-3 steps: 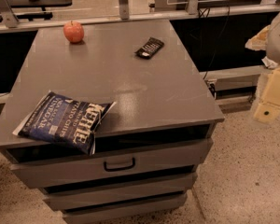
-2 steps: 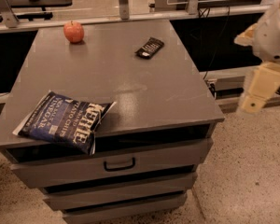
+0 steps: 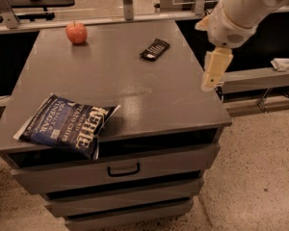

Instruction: Move rxbar chocolate near apple

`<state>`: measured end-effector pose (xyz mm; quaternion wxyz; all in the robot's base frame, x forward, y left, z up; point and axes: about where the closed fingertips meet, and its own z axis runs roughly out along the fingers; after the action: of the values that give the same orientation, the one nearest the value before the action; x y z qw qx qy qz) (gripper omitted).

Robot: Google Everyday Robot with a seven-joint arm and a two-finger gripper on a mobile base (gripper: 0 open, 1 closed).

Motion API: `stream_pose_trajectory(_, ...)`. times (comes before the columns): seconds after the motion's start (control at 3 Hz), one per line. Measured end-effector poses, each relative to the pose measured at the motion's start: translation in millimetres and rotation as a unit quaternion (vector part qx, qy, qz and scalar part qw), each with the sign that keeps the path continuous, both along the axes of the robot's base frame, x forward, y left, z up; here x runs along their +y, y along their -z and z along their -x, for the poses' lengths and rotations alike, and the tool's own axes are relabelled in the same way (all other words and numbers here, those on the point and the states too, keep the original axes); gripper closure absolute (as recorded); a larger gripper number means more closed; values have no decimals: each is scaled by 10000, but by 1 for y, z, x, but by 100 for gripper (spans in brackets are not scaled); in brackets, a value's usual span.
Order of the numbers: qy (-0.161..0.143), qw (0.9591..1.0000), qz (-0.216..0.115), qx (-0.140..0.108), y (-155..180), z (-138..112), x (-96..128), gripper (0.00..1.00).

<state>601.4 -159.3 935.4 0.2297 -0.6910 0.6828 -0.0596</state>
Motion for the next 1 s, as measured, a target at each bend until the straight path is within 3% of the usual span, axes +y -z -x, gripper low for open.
stream_pose_trajectory(0.33,-145,9997,-195,-56,3,-50,28,0)
stream_pose_trajectory(0.67,-146,9997,-193,-51,3,-50,28,0)
stream_pose_trajectory(1.0,-3,9983,-552,-194,5,-65,32,0)
